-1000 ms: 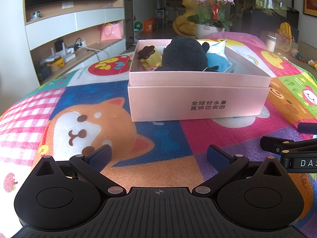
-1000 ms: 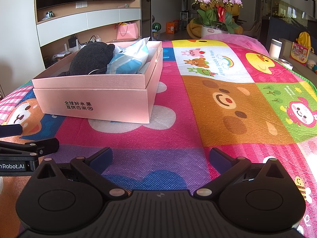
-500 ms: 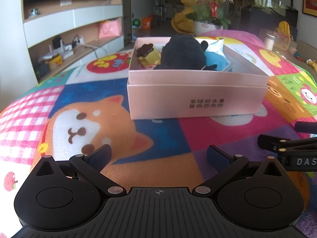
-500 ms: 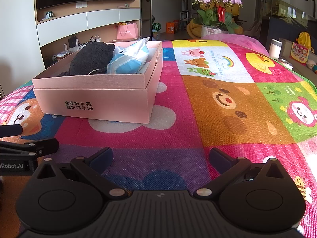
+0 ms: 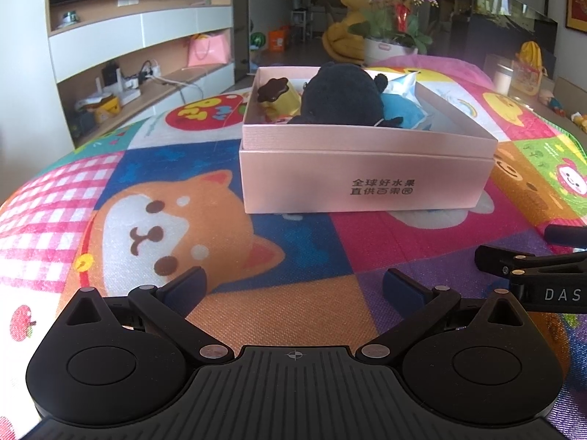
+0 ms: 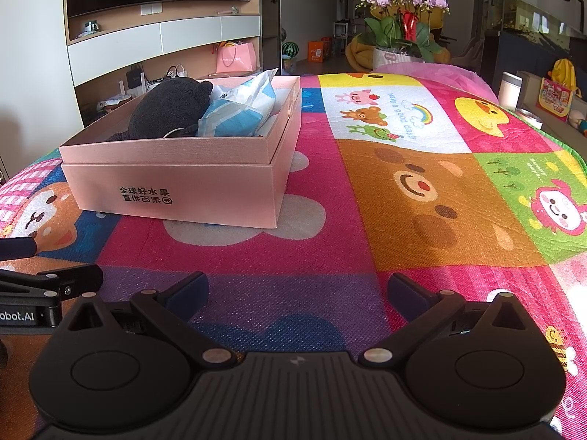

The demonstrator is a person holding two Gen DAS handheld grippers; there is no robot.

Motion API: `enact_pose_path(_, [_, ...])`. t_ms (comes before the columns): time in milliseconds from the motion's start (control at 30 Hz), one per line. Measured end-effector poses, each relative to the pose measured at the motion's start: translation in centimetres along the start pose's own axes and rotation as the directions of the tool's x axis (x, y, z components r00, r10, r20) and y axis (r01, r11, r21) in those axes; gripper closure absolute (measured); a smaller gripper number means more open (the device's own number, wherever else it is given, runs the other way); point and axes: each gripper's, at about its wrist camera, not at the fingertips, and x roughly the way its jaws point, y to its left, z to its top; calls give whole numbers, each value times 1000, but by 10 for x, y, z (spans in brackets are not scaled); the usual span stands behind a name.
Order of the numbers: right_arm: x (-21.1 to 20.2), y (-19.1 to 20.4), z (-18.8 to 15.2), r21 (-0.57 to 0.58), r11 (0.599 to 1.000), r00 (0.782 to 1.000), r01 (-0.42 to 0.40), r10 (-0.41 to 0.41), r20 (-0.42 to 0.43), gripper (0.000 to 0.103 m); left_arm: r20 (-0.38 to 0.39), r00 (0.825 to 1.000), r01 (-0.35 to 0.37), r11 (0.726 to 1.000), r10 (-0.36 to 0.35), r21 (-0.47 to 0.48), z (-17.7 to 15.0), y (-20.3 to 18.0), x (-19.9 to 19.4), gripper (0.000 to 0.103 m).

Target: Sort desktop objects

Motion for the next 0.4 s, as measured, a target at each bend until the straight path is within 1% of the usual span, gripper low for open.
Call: enact_pose_path(400, [0,1,0,0,1000,1000,0,0,0,0,7,1000,7,1000,-7,-12,0,1,-1,0])
